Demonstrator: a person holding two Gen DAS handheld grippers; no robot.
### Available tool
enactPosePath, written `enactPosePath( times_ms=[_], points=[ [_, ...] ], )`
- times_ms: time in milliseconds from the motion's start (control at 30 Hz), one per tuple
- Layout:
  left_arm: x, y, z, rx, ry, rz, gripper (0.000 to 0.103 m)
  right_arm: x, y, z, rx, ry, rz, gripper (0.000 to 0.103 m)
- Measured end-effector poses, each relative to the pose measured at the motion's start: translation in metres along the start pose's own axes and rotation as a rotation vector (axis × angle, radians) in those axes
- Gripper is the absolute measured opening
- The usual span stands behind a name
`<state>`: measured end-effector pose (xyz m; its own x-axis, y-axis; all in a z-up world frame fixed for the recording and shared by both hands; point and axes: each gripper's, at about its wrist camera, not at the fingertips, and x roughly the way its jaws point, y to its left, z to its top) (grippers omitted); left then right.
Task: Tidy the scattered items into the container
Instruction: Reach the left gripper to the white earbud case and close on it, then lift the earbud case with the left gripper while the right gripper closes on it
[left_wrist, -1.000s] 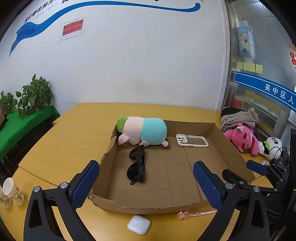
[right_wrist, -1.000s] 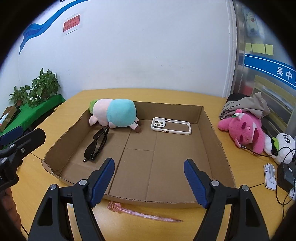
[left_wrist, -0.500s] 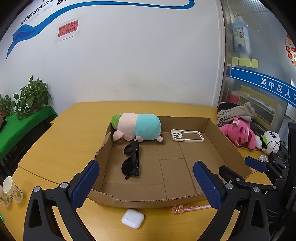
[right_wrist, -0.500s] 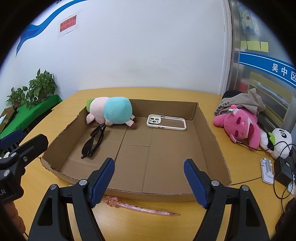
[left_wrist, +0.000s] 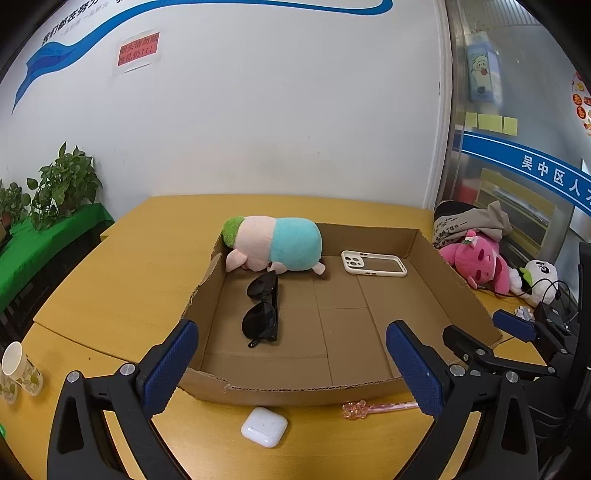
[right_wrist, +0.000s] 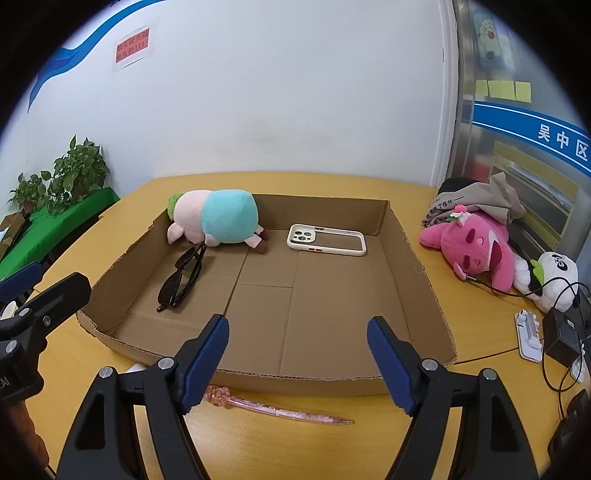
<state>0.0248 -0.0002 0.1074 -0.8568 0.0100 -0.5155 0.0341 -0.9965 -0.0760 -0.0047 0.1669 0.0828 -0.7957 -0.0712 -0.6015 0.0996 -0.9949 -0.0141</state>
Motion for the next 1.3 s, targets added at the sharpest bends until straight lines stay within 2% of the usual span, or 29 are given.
enactPosePath(
  times_ms=[133,233,367,600,700,800,867,933,1033,1300],
  points=[
    [0.004,0.009,-0.006,-0.003,0.027,-0.004,0.103,0.002,-0.001,-0.005,-0.009,0.016,0.016,0.077],
    [0.009,0.016,-0.017,0.008,0.069,-0.015,0.103,0.002,-0.002,-0.011,-0.025,0.033,0.103,0.077],
    [0.024,0.024,-0.040,0.063,0.156,-0.047,0.103,0.006,0.000,-0.023,-0.045,0.063,0.158,0.077],
    [0.072,0.037,-0.077,0.074,0.299,-0.044,0.103,0.014,-0.001,-0.042,-0.038,0.122,0.162,0.077],
    [0.089,0.038,-0.085,0.070,0.342,-0.078,0.101,0.014,-0.005,-0.045,-0.037,0.130,0.153,0.077],
    [0.106,0.038,-0.093,0.074,0.400,-0.093,0.086,0.014,-0.010,-0.047,-0.032,0.139,0.147,0.077],
    [0.112,0.040,-0.098,0.068,0.429,-0.091,0.066,0.014,-0.012,-0.049,-0.028,0.144,0.142,0.077],
    [0.112,0.039,-0.100,0.083,0.425,-0.094,0.064,0.015,-0.013,-0.050,-0.025,0.153,0.145,0.077],
    [0.110,0.036,-0.102,0.108,0.425,-0.117,0.051,0.016,-0.010,-0.053,-0.032,0.165,0.158,0.077],
    [0.082,0.028,-0.115,0.249,0.426,-0.240,0.048,0.016,0.019,-0.059,-0.106,0.203,0.292,0.077]
  ],
)
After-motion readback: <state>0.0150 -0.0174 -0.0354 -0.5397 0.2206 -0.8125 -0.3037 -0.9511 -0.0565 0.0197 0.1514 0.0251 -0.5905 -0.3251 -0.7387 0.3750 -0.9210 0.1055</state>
